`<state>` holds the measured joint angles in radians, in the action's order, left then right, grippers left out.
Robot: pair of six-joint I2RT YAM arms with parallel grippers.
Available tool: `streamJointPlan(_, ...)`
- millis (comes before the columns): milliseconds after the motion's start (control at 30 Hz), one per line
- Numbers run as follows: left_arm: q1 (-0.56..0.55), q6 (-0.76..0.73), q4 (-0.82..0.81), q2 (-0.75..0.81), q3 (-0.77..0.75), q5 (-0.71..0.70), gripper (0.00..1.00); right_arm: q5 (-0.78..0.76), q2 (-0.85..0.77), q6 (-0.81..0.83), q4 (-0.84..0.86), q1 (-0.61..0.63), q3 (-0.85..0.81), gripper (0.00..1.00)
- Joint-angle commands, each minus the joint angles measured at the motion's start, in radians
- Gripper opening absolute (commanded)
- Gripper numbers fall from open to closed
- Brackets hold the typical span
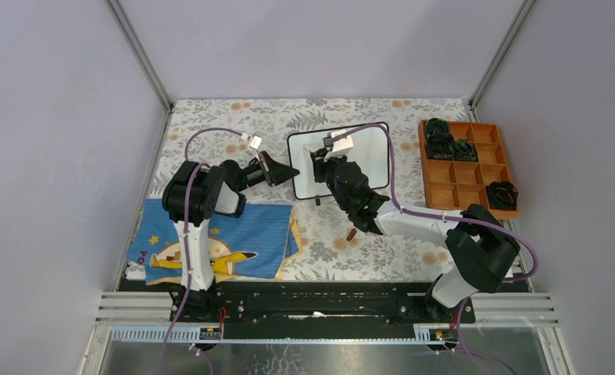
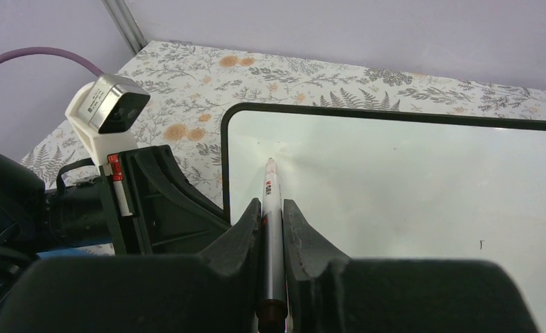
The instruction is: Write a sentence on the whiteboard
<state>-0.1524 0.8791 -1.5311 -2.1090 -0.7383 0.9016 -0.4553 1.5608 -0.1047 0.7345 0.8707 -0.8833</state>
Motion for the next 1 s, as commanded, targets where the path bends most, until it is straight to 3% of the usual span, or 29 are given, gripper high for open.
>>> streamJointPlan(0, 0.013, -0.017, -0.069, -0.008, 0.001, 0.002, 0.0, -0.042, 0.012, 0.006, 0.065, 0.009, -0.049, 0.0)
streamJointPlan(967, 0.013, -0.023, -0.069, -0.005, 0.007, -0.001, 0.0, -0.092, 0.012, -0.001, 0.001, 0.009, 0.008, 0.0)
